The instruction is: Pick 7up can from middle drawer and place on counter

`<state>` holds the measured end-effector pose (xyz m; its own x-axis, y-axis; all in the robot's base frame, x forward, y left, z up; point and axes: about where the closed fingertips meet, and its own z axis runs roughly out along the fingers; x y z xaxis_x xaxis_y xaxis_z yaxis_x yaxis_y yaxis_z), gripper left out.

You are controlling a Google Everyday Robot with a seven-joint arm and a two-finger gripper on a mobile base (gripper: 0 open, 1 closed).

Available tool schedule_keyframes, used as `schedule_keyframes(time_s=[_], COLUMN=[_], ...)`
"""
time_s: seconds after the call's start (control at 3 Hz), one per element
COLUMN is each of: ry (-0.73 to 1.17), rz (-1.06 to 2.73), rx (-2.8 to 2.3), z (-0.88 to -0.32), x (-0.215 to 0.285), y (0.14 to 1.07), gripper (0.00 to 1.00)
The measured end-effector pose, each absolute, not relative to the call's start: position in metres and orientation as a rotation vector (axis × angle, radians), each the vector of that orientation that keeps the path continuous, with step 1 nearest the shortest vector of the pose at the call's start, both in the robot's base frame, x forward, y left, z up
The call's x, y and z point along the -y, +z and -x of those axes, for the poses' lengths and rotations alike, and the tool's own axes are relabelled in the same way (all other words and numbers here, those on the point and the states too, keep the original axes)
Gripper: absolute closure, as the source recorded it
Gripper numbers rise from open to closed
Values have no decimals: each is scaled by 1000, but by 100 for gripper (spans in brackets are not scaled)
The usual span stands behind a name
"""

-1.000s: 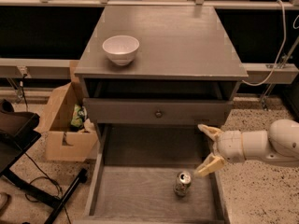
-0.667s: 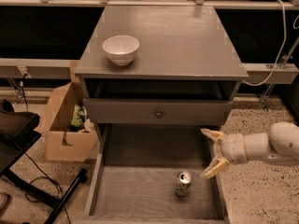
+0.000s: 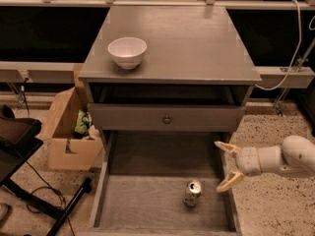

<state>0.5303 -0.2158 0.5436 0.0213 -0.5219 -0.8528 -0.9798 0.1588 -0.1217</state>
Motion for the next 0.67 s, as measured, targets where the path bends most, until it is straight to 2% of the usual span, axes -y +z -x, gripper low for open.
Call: schedule_keyframes(time_s=[0.67], ry=[791], rz=[1454], rx=[-1624], z=[-509], x=[204], y=[478], gripper=[0])
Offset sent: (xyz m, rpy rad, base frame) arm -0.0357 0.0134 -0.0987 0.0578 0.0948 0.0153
